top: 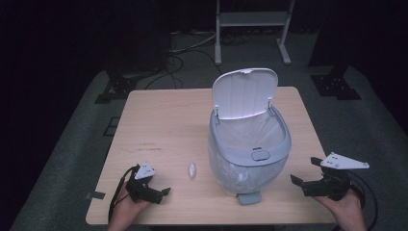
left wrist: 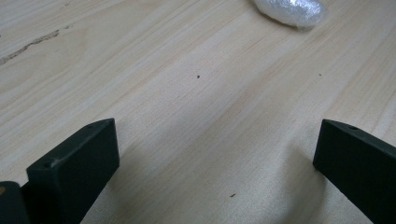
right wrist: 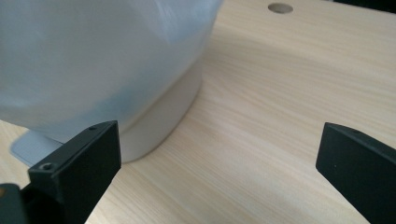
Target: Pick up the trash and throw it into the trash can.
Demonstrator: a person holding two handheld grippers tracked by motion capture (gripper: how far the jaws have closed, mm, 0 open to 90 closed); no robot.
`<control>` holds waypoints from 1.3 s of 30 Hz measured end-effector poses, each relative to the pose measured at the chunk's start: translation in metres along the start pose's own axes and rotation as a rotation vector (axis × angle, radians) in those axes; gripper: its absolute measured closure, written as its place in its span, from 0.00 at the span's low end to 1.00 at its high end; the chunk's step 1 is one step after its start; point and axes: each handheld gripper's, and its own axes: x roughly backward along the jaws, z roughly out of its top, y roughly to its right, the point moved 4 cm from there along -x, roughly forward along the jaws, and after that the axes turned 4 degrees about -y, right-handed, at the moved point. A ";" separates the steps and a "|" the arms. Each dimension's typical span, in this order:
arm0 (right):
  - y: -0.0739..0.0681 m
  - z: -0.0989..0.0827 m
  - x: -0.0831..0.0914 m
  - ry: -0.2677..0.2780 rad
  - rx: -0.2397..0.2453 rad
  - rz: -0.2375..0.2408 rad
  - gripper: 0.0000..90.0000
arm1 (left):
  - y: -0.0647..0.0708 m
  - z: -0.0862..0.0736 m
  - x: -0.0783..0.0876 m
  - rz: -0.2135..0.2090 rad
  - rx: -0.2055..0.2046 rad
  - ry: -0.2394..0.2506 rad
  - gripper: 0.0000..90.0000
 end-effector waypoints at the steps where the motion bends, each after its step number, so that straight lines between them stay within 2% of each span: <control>1: 0.001 -0.002 -0.002 0.001 -0.002 -0.003 0.00 | 0.000 0.000 0.000 0.001 -0.003 0.000 0.00; 7: 0.007 -0.018 -0.016 -0.001 -0.020 -0.031 0.00 | 0.000 0.000 0.000 0.000 -0.002 0.000 0.00; 19: 0.013 -0.043 -0.043 -0.124 0.012 -0.069 0.00 | -0.001 0.000 0.000 0.001 -0.002 0.000 0.00; 23: 0.015 -0.046 -0.046 -0.139 0.006 -0.078 0.00 | 0.000 0.002 0.000 -0.005 -0.002 -0.008 0.00; 30: 0.017 -0.053 -0.055 -0.179 0.001 -0.080 0.00 | 0.005 0.008 -0.001 -0.038 0.009 0.020 0.00; 39: 0.016 -0.054 -0.060 -0.203 -0.014 -0.074 0.00 | 0.015 0.019 -0.004 -0.073 -0.008 0.006 0.00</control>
